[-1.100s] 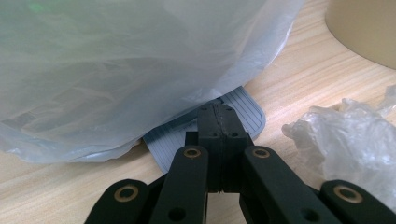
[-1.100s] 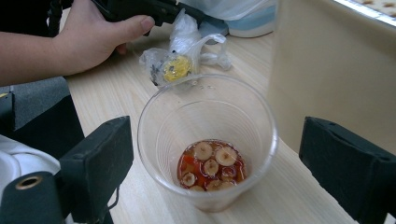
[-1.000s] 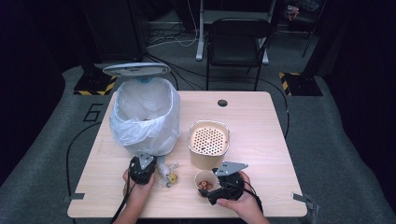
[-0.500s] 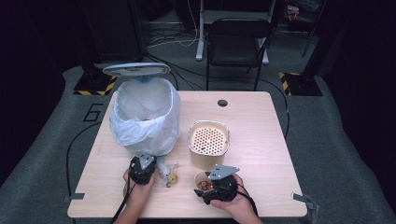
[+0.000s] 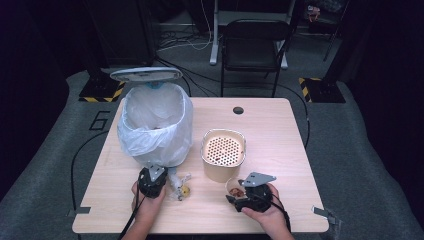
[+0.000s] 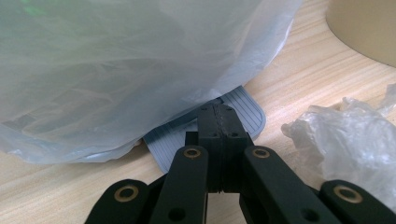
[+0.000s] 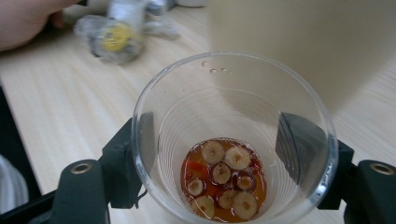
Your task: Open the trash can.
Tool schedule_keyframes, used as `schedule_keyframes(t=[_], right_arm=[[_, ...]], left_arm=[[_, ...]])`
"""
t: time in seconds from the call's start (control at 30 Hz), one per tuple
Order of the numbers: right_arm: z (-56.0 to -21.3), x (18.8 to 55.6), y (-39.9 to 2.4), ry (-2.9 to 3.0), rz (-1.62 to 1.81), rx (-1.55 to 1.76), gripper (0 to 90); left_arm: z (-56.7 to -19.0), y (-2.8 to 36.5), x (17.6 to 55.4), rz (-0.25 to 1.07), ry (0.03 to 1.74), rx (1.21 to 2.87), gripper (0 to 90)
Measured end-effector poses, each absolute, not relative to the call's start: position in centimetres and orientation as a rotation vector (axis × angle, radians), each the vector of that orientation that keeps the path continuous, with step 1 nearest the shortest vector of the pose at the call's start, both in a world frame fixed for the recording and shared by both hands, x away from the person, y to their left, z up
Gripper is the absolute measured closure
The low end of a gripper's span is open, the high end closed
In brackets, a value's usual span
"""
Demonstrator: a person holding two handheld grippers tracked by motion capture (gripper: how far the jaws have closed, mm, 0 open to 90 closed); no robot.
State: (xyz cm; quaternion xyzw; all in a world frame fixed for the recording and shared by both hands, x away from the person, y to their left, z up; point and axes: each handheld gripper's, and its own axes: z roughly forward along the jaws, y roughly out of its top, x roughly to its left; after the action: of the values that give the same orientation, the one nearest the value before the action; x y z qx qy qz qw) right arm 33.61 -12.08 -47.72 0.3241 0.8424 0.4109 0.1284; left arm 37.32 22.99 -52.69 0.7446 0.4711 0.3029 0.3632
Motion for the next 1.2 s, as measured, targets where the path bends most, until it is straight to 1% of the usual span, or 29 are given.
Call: schedule_keyframes(t=[0.17, 0.43, 0.47, 0.53, 0.57, 0.63, 0.73, 0.8, 0.93, 1.13, 1.2], right_arm=[[-47.8, 34.6, -14.5, 2.374, 1.170, 1.029, 28.3], [-48.2, 36.1, -16.5, 2.282, 1.168, 1.125, 28.1], [-48.3, 36.2, -16.6, 2.275, 1.178, 1.130, 27.8], [-48.3, 36.2, -16.8, 2.272, 1.174, 1.118, 25.9], [-48.3, 36.2, -16.7, 2.275, 1.169, 1.112, 23.0], [-48.5, 36.1, -16.5, 2.286, 1.150, 1.128, 13.2], [-48.7, 36.0, -16.4, 2.299, 1.119, 1.130, 12.4], [-48.5, 35.7, -16.4, 2.286, 1.117, 1.147, 9.9], [-47.4, 35.1, -16.9, 2.242, 1.135, 1.138, 7.6], [-44.8, 34.2, -17.3, 2.180, 1.173, 1.137, 8.4], [-44.0, 33.9, -17.1, 2.174, 1.183, 1.123, 12.8]], left_arm=[[-52.7, 23.0, 37.3, 0.787, 1.213, 1.912, 90.0], [-52.7, 22.9, 37.3, 0.784, 1.214, 1.911, 90.0], [-52.6, 23.0, 37.3, 0.777, 1.210, 1.933, 90.0], [-52.6, 23.0, 37.3, 0.785, 1.209, 1.932, 90.0], [-52.6, 23.0, 37.3, 0.786, 1.209, 1.933, 90.0], [-52.7, 23.0, 37.3, 0.786, 1.212, 1.924, 90.0], [-52.7, 22.9, 37.3, 0.793, 1.211, 1.913, 90.0], [-52.7, 23.0, 37.3, 0.789, 1.210, 1.918, 90.0], [-52.7, 23.0, 37.3, 0.776, 1.214, 1.914, 90.0], [-52.7, 22.9, 37.3, 0.794, 1.211, 1.915, 90.0], [-52.7, 22.9, 37.3, 0.793, 1.211, 1.914, 90.0]])
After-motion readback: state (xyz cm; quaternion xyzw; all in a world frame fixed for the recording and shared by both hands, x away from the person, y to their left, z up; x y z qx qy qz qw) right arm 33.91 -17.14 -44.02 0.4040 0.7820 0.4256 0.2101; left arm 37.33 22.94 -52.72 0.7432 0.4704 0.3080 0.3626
